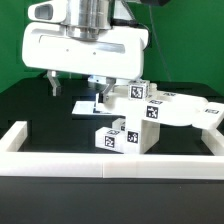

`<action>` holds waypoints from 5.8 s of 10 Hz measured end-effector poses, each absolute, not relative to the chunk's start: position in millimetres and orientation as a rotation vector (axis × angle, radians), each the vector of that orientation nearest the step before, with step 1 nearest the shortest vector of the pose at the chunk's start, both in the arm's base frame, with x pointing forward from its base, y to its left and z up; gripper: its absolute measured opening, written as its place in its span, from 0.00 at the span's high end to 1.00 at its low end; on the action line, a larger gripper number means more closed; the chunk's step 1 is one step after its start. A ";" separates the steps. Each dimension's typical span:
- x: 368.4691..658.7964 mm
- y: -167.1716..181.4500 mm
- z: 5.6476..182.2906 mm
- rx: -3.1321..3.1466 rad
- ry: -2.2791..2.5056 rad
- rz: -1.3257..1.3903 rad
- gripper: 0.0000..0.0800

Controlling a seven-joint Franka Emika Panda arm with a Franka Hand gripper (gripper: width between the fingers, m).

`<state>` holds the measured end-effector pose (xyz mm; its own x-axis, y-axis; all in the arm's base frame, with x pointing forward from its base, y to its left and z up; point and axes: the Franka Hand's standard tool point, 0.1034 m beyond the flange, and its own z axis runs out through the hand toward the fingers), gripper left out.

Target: Assemble chair

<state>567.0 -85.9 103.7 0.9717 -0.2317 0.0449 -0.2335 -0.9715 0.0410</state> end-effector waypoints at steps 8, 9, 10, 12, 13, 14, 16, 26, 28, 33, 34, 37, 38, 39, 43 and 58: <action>573.2 -1.6 152.9 3.150 -0.481 0.114 0.19; 576.5 3.4 153.0 3.149 -0.489 0.119 0.19; 577.1 4.3 144.6 3.137 -0.488 0.117 0.19; 577.2 -16.6 131.2 3.113 -0.490 0.126 0.19; 573.7 -23.4 127.6 3.108 -0.497 0.117 0.19; 570.0 -31.1 123.9 3.104 -0.488 0.111 0.19; 563.7 -47.4 119.6 3.098 -0.493 0.102 0.19; 550.7 -86.1 100.5 3.034 -0.474 0.213 0.19; 550.1 -86.6 100.4 3.036 -0.492 0.201 0.19; 550.3 -86.6 100.3 3.035 -0.490 0.202 0.19; 550.3 -86.6 100.3 3.035 -0.490 0.202 0.19; 550.5 -72.7 122.5 3.086 -0.519 0.169 0.19; 552.5 -68.0 131.9 3.101 -0.522 0.181 0.19; 553.0 -64.9 138.3 3.114 -0.525 0.181 0.19; 561.8 -30.4 155.6 3.146 -0.515 0.208 0.19; 569.2 2.5 121.1 3.134 -0.263 0.216 0.19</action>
Offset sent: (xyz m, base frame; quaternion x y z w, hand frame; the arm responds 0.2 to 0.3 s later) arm -0.0046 0.0195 0.0395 -0.0132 -0.0048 0.0012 0.9999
